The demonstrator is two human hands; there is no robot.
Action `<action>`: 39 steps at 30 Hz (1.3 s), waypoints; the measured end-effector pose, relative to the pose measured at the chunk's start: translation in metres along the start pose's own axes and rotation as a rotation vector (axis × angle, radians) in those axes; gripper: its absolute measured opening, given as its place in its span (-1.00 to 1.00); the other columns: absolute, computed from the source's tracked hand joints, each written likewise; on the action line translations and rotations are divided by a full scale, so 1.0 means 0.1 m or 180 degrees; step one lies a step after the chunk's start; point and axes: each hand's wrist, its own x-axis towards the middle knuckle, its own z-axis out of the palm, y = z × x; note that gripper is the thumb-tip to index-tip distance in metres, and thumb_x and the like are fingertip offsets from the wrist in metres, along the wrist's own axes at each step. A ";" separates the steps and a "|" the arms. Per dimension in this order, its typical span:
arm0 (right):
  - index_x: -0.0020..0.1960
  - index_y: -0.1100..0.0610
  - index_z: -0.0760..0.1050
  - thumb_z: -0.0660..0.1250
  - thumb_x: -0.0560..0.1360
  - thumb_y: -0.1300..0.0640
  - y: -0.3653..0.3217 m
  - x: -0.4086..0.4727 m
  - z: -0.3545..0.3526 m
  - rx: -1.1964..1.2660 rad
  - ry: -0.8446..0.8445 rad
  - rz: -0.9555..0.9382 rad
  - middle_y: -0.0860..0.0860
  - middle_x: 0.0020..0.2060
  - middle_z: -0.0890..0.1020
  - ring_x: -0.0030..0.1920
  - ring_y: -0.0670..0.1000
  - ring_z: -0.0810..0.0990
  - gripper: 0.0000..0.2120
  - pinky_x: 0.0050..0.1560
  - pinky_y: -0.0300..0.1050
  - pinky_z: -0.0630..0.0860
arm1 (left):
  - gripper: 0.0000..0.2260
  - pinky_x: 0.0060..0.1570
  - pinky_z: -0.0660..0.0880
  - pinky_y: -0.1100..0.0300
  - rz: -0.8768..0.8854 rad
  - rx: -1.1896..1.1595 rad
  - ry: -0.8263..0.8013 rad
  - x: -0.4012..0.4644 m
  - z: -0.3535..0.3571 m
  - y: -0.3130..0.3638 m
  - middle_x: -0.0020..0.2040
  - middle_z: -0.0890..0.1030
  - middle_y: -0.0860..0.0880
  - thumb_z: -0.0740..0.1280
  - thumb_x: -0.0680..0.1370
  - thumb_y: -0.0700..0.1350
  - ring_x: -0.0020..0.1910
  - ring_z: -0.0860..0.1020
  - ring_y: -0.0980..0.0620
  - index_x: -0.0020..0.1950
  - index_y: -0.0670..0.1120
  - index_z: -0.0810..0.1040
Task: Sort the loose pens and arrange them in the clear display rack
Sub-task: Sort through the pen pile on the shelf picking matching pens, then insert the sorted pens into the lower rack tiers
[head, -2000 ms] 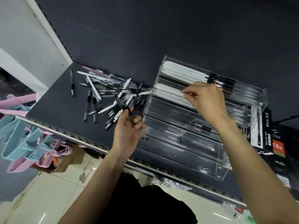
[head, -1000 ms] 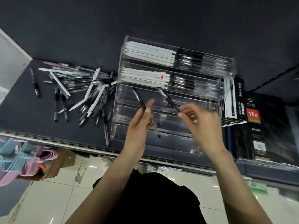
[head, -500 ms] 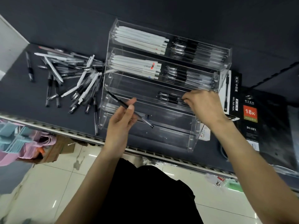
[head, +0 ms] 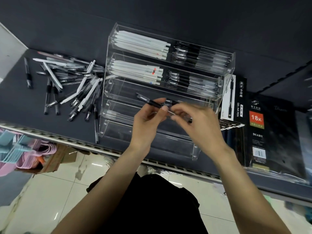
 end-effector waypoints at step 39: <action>0.07 0.16 0.62 0.24 0.51 0.25 -0.92 0.30 0.80 0.0048 0.0549 -0.0501 0.01 -0.08 0.65 -0.04 0.01 0.56 -0.78 0.00 -0.16 0.47 | -0.88 -0.12 0.43 0.13 0.3016 0.2779 0.0861 0.23 -1.52 0.32 -0.18 0.63 -0.06 0.22 0.57 -0.17 -0.22 0.51 0.02 0.04 -0.08 0.53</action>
